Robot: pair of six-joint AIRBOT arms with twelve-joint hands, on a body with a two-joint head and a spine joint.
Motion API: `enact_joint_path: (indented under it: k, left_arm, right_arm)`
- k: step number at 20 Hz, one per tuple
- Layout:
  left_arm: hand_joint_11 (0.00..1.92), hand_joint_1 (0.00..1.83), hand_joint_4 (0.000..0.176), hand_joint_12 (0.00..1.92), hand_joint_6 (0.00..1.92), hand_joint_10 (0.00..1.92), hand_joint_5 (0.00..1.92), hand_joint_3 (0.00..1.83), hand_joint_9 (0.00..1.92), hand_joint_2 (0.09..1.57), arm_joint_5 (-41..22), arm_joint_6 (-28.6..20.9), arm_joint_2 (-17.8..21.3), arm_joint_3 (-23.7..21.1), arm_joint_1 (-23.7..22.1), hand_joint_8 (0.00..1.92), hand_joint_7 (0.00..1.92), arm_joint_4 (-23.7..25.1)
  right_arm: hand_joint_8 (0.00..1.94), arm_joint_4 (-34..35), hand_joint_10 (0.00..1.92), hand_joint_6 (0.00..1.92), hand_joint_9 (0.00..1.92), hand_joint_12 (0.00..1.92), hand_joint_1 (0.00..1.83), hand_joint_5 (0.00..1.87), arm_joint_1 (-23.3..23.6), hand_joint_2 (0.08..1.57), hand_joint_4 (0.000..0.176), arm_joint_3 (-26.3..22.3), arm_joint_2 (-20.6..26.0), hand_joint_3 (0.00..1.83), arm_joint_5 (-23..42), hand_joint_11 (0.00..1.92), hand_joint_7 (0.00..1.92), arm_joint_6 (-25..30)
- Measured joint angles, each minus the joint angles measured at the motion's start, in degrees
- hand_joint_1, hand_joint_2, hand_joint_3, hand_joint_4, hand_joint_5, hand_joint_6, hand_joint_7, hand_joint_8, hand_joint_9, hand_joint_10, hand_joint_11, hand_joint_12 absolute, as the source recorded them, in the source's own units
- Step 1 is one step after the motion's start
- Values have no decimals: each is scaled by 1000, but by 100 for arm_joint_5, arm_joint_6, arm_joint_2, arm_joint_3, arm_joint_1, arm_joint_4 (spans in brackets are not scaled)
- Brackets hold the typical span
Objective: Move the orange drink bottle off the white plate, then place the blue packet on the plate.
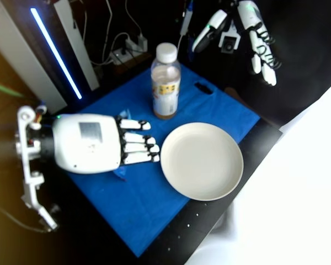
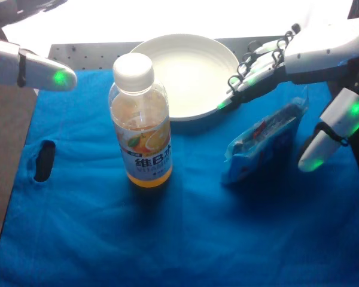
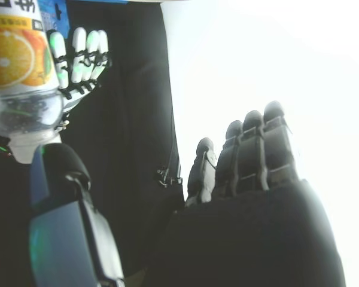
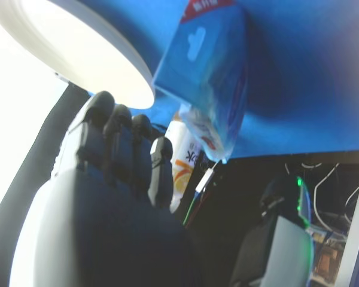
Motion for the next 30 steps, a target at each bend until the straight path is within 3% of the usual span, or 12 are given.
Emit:
enact_joint_path:
  k: [5,6,13,14,17,18,19,21,22,23,28,30]
  left_arm:
    - [0,680,176,0,0,0,0,0,0,802,-66,0,-9,0,-31,0,0,-28]
    - [0,689,176,0,0,0,0,0,0,794,-74,0,-9,0,-31,0,0,0]
    - [0,690,176,0,0,0,0,2,0,809,-116,0,-15,-7,-31,0,0,-7]
    - [0,686,173,0,0,0,0,0,0,803,-129,0,-15,-7,-31,0,0,-7]
    - [0,690,175,0,0,0,0,0,0,800,-140,-2,-15,-7,-31,0,0,-26]
    - [0,685,164,0,0,0,0,0,0,802,-144,-2,-15,-15,-31,0,0,-39]
    - [0,682,158,0,0,0,0,0,0,804,-153,0,-17,-20,-31,0,0,-50]
    - [0,670,160,0,0,0,0,0,0,794,-153,-2,-35,-20,-15,0,0,-55]
    - [0,656,143,0,0,0,0,1,0,802,-175,0,-39,-22,13,0,0,-94]
    - [0,653,140,0,0,0,0,4,0,808,-162,0,-39,-24,13,0,0,-76]
    - [0,645,161,0,0,0,0,4,0,817,-166,46,-39,-17,20,0,0,-138]
    - [0,648,146,0,0,0,0,5,0,821,-129,111,-44,7,20,0,0,-160]
  right_arm:
    - [4,-2,18,3,393,830,718,378,-107,774,82,136,-146,0,-138,0,468,2]
    - [8,31,24,7,453,1015,763,435,-173,792,57,173,-186,1,-151,0,526,4]
    - [14,177,20,14,502,1065,911,561,-286,898,66,328,-339,15,-170,0,611,9]
    - [45,186,71,39,637,1136,1003,685,-289,979,31,343,-341,9,-177,0,764,7]
    - [64,350,184,110,745,1187,1082,815,-372,1026,15,428,-378,7,-192,90,913,0]
    - [787,378,303,1020,741,1260,1169,826,-400,1130,19,461,-400,2,-201,149,954,2]
    - [1057,415,528,1233,689,1329,1173,805,-424,1173,30,494,-424,3,-199,181,894,9]
    - [1081,463,708,1212,667,1367,1191,864,-457,1167,27,551,-474,0,-201,249,892,9]
    - [866,485,1124,1137,779,1224,1326,924,-457,1130,0,586,-505,0,-195,365,1029,9]
    - [859,503,1250,1111,793,1214,1359,921,-457,1128,0,629,-531,1,-179,460,1026,11]
    - [842,909,1203,897,961,1302,1382,919,-496,1097,0,691,-546,0,-240,665,1080,-11]
    - [1071,1032,891,945,905,1491,1245,900,-468,1126,0,691,-546,1,-227,583,1028,-59]
